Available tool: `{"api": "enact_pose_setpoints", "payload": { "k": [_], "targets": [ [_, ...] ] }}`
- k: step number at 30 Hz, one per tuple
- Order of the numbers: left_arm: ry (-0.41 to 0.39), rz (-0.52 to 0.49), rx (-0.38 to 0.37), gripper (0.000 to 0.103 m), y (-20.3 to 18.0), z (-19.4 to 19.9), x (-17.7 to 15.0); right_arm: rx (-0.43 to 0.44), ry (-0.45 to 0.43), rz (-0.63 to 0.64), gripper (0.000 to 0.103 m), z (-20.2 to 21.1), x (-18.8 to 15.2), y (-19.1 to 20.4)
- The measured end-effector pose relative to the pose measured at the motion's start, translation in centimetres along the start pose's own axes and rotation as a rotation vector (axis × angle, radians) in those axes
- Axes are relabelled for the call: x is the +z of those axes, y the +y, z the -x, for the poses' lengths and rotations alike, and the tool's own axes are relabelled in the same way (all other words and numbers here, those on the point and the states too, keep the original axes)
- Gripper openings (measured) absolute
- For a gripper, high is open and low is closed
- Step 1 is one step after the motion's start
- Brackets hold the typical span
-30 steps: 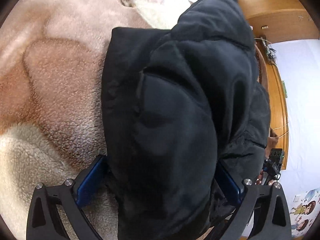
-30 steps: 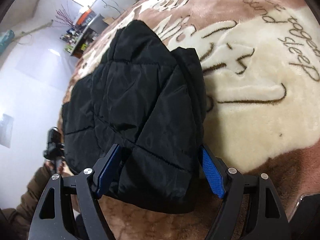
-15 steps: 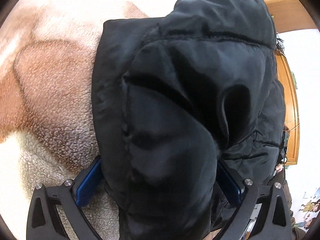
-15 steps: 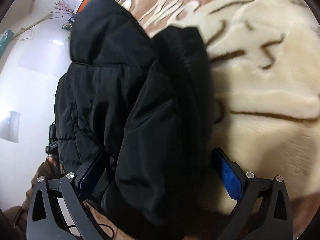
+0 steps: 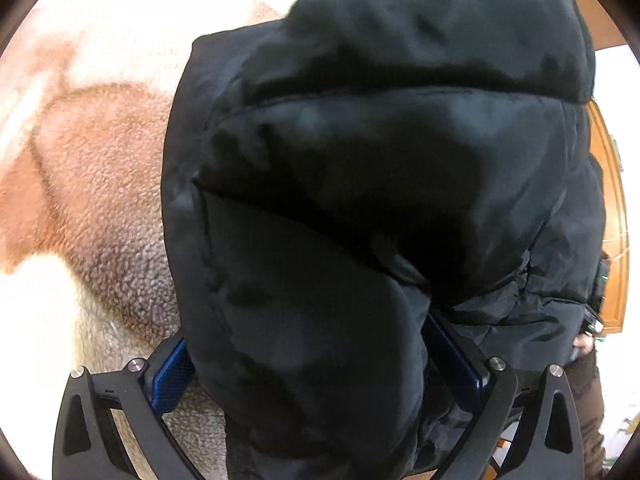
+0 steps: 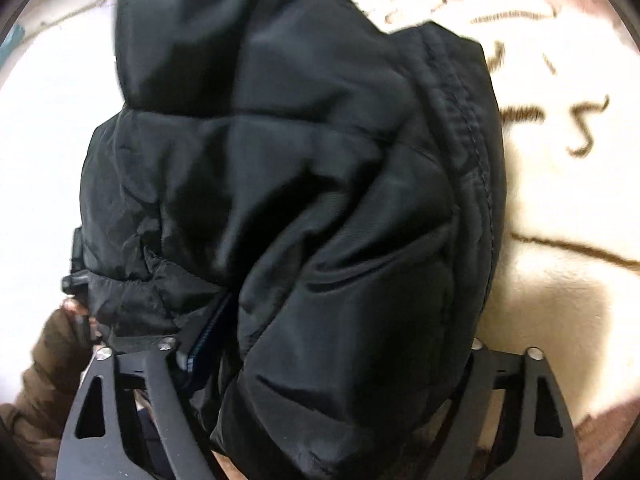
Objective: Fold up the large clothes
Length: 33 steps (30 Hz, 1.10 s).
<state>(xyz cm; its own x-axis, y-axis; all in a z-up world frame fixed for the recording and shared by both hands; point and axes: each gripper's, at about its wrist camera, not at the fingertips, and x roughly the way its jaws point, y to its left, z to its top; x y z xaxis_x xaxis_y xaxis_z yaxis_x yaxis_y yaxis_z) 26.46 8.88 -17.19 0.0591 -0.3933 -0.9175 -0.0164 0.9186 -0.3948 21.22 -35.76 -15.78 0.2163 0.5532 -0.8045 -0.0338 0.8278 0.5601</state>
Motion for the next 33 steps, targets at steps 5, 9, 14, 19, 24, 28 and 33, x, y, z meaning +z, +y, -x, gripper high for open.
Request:
{"api": "enact_pose_setpoints", "payload": {
  "k": [5,9,14,19,24,28,33],
  "targets": [
    [-0.089,-0.036,0.186,0.103,-4.0,-0.3,-1.6,-0.156,-0.037,0.073,0.066,0.2,-0.5,3.4],
    [-0.127,-0.023,0.232,0.103,-5.8,-0.9,-2.0,-0.232,-0.068,0.104,0.061,0.2,-1.0,5.4],
    [-0.136,-0.029,0.199,0.083,-7.0,-1.0,-1.9,-0.29,-0.099,0.124,0.057,-0.1,-2.4,8.4],
    [-0.176,-0.096,0.291,0.062,-10.1,-0.2,-1.6,-0.359,-0.125,0.144,0.053,-0.6,-3.9,12.0],
    [-0.222,-0.091,0.292,0.055,-10.2,0.0,-2.4,-0.389,-0.146,0.134,0.047,-0.3,-5.2,13.2],
    [-0.247,-0.067,0.275,0.041,-10.6,1.3,-3.3,-0.43,-0.165,0.149,0.04,0.0,-6.0,15.7],
    [-0.291,-0.068,0.258,0.033,-11.2,3.5,-3.9,-0.448,-0.202,0.165,0.033,1.5,-7.2,18.4]
  ]
}}
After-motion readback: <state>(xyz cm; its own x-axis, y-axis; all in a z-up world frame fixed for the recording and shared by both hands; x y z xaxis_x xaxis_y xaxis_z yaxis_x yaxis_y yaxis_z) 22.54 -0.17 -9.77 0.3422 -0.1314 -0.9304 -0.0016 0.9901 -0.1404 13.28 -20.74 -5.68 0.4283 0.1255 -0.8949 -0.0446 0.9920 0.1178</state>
